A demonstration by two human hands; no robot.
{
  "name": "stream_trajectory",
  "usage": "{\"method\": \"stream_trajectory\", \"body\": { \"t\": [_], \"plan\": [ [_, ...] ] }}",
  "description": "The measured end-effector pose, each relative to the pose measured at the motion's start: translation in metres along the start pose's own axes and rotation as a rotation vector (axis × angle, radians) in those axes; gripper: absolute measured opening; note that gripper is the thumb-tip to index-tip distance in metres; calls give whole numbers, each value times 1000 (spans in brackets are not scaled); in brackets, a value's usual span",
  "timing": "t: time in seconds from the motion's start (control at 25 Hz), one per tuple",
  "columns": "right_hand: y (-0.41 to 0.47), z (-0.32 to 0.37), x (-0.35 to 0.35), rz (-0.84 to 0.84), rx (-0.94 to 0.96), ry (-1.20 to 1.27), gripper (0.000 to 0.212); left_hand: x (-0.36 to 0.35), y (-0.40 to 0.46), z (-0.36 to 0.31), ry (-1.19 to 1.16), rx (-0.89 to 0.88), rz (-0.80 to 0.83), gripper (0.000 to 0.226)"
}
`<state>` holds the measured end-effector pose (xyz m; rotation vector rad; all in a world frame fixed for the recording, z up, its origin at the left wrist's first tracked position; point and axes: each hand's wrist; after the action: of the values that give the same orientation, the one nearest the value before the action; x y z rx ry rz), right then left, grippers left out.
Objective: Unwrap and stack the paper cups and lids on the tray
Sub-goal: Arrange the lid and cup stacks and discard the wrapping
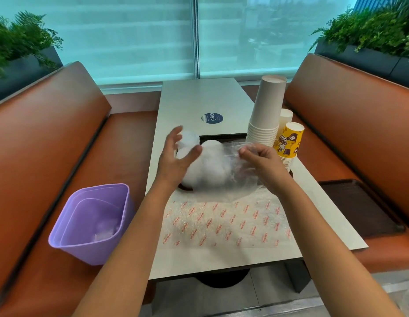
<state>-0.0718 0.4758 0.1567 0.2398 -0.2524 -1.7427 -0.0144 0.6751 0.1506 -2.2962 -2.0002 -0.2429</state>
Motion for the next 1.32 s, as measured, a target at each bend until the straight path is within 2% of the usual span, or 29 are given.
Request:
{"method": "stream_trajectory", "body": {
  "t": [0.08, 0.12, 0.16, 0.2, 0.24, 0.32, 0.4, 0.52, 0.6, 0.68, 0.76, 0.8, 0.96, 1.12, 1.32],
  "plan": [
    [-2, -4, 1, -31, -30, 70, 8, 0, -5, 13, -209, 160, 144, 84],
    [-3, -6, 1, -35, -42, 87, 8, -2, -7, 21, -187, 213, 231, 97],
    [-4, -8, 1, -40, -48, 94, 8, -5, -9, 27, -168, 233, 290, 100],
    [-5, -8, 0, -44, -52, 98, 9, -8, -10, 32, -189, 240, 294, 86],
    [-7, -9, 0, -49, -55, 93, 10, -13, -12, 33, -271, 246, 249, 63],
    [-9, -9, -3, -83, -70, 72, 16, -20, -13, 30, -356, 246, 103, 23],
    [-11, -12, -4, -142, -76, 41, 23, -22, -13, 29, -343, 219, 36, 7],
    [-14, -15, -6, -208, -71, 15, 29, -20, -10, 31, -322, 173, 10, 11],
    [-15, -19, -6, -230, -41, -45, 23, -19, -8, 32, -312, 142, -10, 14],
    [-17, -26, -5, -270, 44, -145, 14, -18, -8, 32, -310, 123, -30, 17],
    [-20, -31, -3, -317, 162, -266, 28, -17, -7, 31, -285, 91, -29, 17],
    [-21, -32, -2, -322, 215, -321, 28, -16, -7, 30, -255, 75, -24, 17],
    [-17, -36, 5, -208, 342, -535, 17, -11, 0, 28, -179, 32, 2, 15],
    [-16, -39, 8, -41, 317, -699, 18, -11, 2, 25, -160, 9, 20, 17],
    [-19, -35, 5, -98, 234, -651, 21, -9, 2, 24, -135, 0, 34, 19]
  ]
}}
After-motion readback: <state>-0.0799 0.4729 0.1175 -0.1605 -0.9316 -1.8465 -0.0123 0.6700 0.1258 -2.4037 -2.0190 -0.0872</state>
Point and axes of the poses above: each hand's wrist, its own y-axis towards the middle knuckle, its own x-axis out of the back of the hand, z = x × y, and after that the axes turned 11 degrees about x, right-handed
